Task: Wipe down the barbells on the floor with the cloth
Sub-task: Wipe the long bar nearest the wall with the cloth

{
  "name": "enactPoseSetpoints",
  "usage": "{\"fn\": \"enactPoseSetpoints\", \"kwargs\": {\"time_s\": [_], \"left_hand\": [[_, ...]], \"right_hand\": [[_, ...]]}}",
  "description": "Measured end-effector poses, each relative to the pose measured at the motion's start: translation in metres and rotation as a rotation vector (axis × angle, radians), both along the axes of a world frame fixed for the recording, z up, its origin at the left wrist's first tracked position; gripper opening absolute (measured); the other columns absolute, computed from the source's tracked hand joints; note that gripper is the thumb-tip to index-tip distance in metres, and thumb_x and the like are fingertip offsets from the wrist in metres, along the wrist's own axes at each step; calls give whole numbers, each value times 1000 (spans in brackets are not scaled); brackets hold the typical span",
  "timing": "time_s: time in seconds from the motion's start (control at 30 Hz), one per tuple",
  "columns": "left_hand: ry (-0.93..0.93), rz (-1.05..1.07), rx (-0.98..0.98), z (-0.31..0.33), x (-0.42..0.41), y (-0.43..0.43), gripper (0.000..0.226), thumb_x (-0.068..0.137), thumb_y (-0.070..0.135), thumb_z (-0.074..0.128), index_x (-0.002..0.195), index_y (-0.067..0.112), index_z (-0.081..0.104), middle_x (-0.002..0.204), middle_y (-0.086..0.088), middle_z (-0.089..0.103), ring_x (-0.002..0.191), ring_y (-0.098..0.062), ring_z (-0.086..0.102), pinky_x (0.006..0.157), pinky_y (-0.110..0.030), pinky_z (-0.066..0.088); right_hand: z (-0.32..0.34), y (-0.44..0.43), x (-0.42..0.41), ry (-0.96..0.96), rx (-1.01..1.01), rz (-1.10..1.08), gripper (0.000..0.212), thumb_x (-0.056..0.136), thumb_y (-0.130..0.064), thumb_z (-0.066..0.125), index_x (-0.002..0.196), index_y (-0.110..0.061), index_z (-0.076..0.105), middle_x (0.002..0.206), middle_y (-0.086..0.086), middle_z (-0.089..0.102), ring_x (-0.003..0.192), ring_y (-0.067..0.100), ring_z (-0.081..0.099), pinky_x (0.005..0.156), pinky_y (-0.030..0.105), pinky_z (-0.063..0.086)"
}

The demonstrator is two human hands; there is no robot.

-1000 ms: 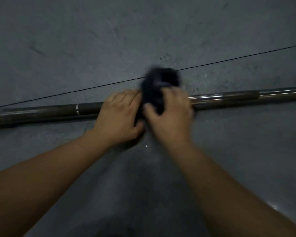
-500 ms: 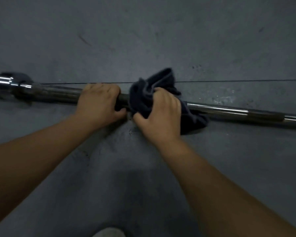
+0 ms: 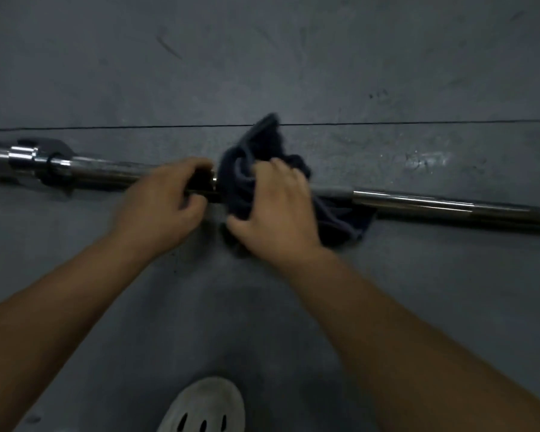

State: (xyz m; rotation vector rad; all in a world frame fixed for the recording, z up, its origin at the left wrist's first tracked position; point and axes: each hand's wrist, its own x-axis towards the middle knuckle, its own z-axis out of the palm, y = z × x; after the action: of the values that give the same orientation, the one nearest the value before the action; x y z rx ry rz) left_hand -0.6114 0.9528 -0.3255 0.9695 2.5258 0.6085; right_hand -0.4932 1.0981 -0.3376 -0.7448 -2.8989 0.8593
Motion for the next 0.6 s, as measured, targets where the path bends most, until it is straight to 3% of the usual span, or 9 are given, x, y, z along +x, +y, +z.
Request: {"fn": "enactPoseSetpoints", "kwargs": {"time_s": [0.07,0.13,0.2,0.3,0.4,0.5,0.6], "left_hand": [[-15,92,85,-1,-7,-9,43,80,26,46,123,26,54,110,6,70,97,-22,66,88,-42,53],[139,77,13,-13,-12,-20,39,88,31,46,124,19,56,112,-1,68,100,-29,62,91,-44,49],[289,29,-130,-29,-6,-32,44,96,41,41,127,13,57,121,-12,64,107,-36,57,97,-46,39],[351,-21,-226,-40,18,-45,52,100,46,35,133,10,53,137,-13,52,126,-35,46,110,-48,25],[295,-14,-283,-32,34,-55,60,99,48,33,141,6,45,145,-16,45,137,-34,37,117,-50,19],[258,-65,-287,-23,47,-71,64,95,42,36,147,6,38,150,-16,40,142,-33,31,119,-48,20],[233,-90,-309,-16,58,-91,70,87,36,41,151,8,32,155,-13,34,146,-30,26,118,-46,23]], "right_hand": [[1,-8,1,4,-55,61,85,67,-46,78,139,-15,43,119,7,61,113,29,55,100,46,41],[1,18,24,-59,8,210,104,68,-44,77,155,-23,25,123,8,57,110,31,54,95,46,44],[0,55,57,-90,99,300,91,68,-48,69,151,-28,39,119,9,56,103,34,55,89,46,48],[10,91,103,-135,112,258,66,67,-49,64,127,-20,63,120,9,54,103,35,58,89,45,50],[9,48,74,-126,17,244,69,68,-41,73,127,-11,57,142,12,50,123,33,53,102,45,46],[0,-26,22,-101,-11,288,81,70,-44,71,141,-13,47,138,11,55,126,32,52,103,46,43],[-3,-36,27,-86,16,389,87,69,-44,74,145,-17,41,136,8,56,125,31,52,100,48,43]]}}
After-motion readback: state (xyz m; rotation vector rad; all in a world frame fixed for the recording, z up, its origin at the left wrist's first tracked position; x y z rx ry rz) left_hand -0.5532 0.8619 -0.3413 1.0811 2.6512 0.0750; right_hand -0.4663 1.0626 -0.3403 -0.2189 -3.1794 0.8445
